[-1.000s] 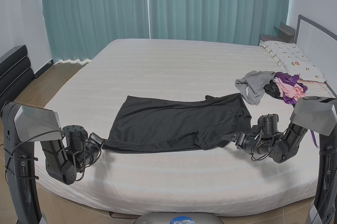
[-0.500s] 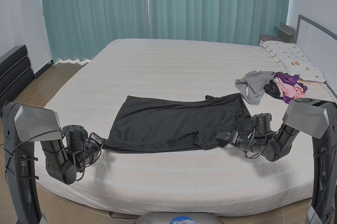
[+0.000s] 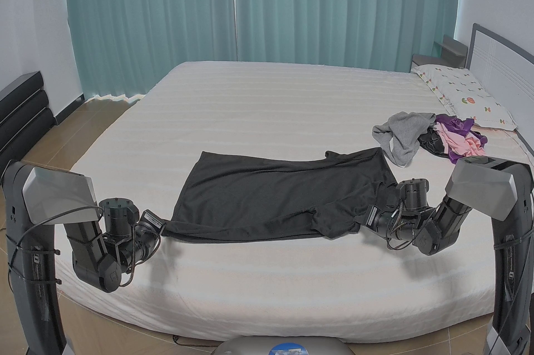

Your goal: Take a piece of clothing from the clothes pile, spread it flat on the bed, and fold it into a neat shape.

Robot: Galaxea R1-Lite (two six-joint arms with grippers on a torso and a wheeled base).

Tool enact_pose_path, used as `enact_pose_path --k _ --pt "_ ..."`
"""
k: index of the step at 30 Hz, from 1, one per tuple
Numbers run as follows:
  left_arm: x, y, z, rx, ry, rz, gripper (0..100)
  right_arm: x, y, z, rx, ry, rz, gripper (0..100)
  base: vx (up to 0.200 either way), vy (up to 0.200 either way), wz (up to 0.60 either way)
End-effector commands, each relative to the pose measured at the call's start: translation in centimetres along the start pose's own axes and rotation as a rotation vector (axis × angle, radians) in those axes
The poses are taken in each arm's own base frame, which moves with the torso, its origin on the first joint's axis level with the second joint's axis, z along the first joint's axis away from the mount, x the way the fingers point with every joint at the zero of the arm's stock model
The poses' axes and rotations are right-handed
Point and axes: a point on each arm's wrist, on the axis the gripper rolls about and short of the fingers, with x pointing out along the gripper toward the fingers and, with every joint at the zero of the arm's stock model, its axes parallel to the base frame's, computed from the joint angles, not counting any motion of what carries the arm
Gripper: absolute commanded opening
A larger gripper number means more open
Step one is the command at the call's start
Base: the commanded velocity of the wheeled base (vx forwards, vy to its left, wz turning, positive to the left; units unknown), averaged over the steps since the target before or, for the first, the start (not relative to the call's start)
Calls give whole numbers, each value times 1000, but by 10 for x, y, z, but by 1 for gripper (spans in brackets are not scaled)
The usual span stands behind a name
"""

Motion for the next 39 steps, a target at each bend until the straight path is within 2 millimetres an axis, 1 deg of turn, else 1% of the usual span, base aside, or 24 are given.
enact_pose_path --k 1,4,7,10,13,14,15,18,21,24,29,30,33,38,39 --pt "-1 1 0 -2 1 4 0 -19 4 8 16 -19 2 0 0 0 0" --pt "-3 1 -1 1 7 9 0 -38 7 15 53 -37 4 0 0 0 0" --pt "-8 3 -2 5 14 19 0 -57 4 17 76 -40 -8 0 0 0 0" --pt "-18 4 -4 10 26 32 0 -84 0 15 101 -19 -2 0 0 0 0" --pt "-33 2 -3 23 38 32 0 -114 -2 5 123 27 18 0 0 0 0" --pt "-35 2 -3 30 42 33 0 -119 -2 4 127 33 24 0 0 0 0" --pt "-40 2 -5 48 51 37 0 -129 -2 1 133 41 28 0 0 0 0" --pt "-51 5 -13 107 87 56 0 -150 -2 -5 143 40 22 0 0 0 0" --pt "-55 6 -17 139 103 65 0 -168 -6 -16 136 52 -4 0 0 0 0" --pt "-58 6 -17 144 103 65 0 -182 -14 -28 136 75 -42 0 0 0 0" --pt "-68 4 -23 184 132 65 0 -195 -23 -43 122 110 -84 0 0 0 0" --pt "-68 4 -23 185 133 66 0 -195 -24 -44 120 111 -85 0 0 0 0" --pt "-74 5 -30 220 160 71 0 -199 -27 -58 99 165 -108 0 0 0 0" --pt "-74 6 -32 227 168 77 0 -198 -32 -65 86 202 -125 0 0 0 0" --pt "-74 7 -32 228 169 78 0 -197 -34 -66 86 212 -130 100 0 0 0"
